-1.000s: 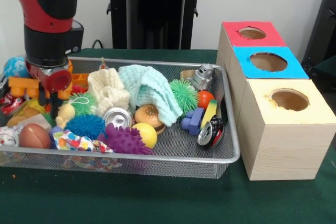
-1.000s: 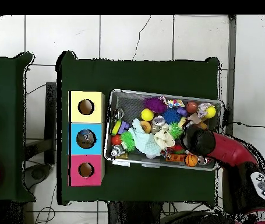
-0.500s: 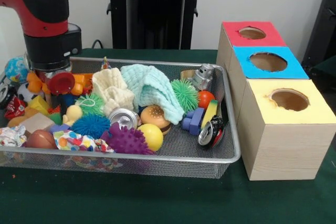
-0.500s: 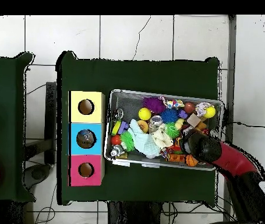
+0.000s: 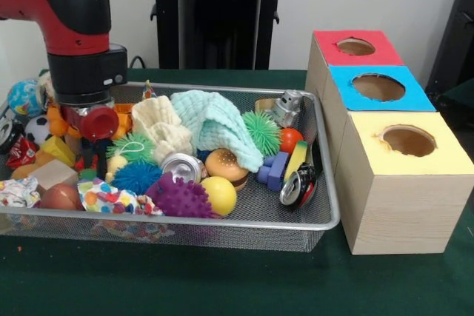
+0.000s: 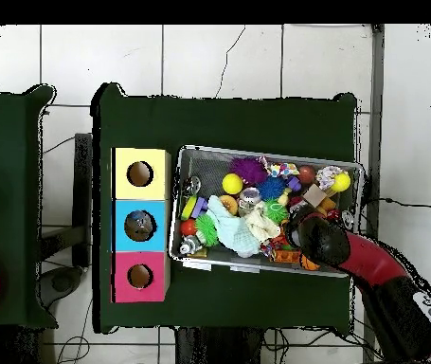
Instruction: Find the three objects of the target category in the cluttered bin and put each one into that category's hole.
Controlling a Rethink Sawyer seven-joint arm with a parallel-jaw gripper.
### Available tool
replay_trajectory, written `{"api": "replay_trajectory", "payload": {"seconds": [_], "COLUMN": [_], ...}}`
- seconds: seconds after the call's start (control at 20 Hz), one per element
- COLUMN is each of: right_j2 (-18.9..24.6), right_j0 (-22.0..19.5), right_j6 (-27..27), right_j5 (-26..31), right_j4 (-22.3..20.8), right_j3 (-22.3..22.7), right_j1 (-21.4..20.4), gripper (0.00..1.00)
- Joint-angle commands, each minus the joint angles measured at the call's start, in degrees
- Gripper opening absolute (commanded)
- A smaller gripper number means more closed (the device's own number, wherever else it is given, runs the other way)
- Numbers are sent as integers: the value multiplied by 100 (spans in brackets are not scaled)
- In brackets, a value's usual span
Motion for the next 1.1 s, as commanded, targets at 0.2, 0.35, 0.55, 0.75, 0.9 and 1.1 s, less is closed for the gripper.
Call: {"api": "replay_trajectory", "payload": {"seconds": [0.2, 0.35, 0.55, 0.75, 0.9, 1.1], "right_j2": [1327, 1298, 1286, 1280, 1251, 1210], "right_j0": [-67, 61, 154, 207, 277, 337], "right_j6": [-35, 394, 636, 744, 829, 862], "right_j5": [385, 369, 358, 309, 299, 324], "right_j4": [-66, 213, 467, 717, 917, 1178], "right_j3": [1403, 1616, 1798, 1930, 2019, 2127], "right_j1": [844, 696, 559, 465, 358, 243], "gripper": [100, 100, 100, 100, 100, 100]}}
